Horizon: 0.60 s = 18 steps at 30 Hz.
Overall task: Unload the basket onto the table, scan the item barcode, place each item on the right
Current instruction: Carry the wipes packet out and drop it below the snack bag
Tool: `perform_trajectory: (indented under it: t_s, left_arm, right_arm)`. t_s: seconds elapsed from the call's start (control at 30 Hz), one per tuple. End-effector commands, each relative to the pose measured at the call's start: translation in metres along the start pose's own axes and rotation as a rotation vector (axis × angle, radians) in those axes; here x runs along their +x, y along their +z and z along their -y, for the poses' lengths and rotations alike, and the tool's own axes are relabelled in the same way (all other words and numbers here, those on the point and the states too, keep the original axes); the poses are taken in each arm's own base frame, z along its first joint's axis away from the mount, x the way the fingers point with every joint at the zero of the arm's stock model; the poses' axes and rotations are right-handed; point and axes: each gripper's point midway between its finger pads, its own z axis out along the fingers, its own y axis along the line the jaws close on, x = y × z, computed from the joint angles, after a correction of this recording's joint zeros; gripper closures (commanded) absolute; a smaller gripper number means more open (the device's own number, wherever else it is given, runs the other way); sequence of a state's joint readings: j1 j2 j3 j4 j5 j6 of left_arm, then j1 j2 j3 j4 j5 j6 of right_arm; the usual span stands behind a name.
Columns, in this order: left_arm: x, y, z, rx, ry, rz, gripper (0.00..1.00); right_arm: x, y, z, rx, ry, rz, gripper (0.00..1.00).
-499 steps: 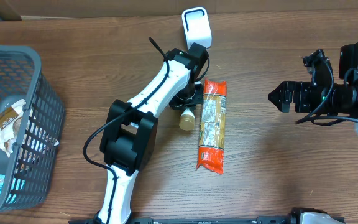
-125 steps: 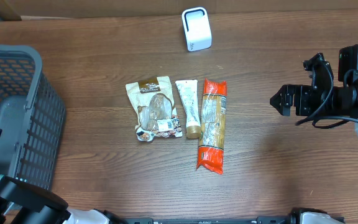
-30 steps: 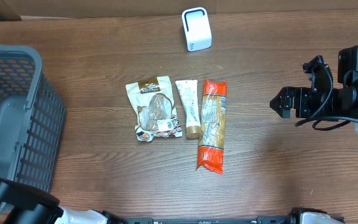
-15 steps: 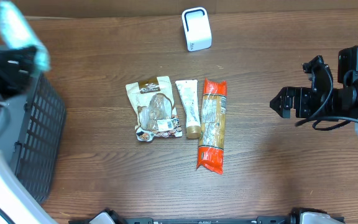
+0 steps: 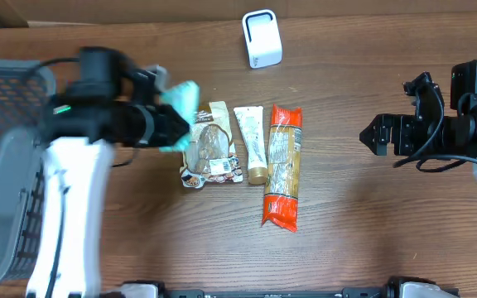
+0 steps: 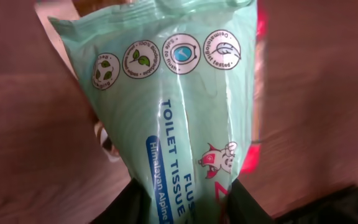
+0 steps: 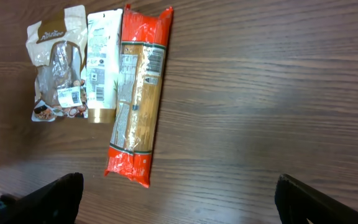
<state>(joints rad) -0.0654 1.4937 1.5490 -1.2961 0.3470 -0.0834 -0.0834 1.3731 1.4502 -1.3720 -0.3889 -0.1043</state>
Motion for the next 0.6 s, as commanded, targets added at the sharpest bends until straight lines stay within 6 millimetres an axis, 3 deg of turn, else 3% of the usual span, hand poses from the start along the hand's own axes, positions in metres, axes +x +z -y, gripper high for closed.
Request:
perform_trajectory:
  t_s: [0.0, 0.13, 0.23, 0.27, 0.37, 0.57]
  left_arm:
    - [0.020, 0.047, -0.030, -0.193, -0.071, -0.118, 0.73]
    - [0.038, 0.101, -0.032, -0.198, -0.112, -0.229, 0.70]
    - [0.049, 0.128, -0.026, -0.187, -0.093, -0.296, 0.62]
    - [0.053, 0.135, -0.023, -0.190, -0.081, -0.317, 0.54]
    - [0.060, 0.149, -0.015, -0.196, -0.046, -0.354, 0.01]
    - [0.048, 0.150, -0.005, -0.202, 0.004, -0.305, 0.00]
  right_arm:
    - [-0.005, -0.007, -0.005, -0.006, -0.014, 0.028, 0.00]
    - [-0.006, -0.007, -0.005, -0.006, -0.014, 0.028, 0.00]
    - [-0.006, -0.007, -0.005, -0.006, -0.014, 0.028, 0.00]
    - [-0.005, -0.007, -0.005, -0.006, -0.014, 0.028, 0.00]
    - [-0.005, -0.007, -0.005, -0.006, -0.014, 0.028, 0.00]
    - [-0.006, -0.007, -0.012, -0.046, -0.015, 0.029, 0.00]
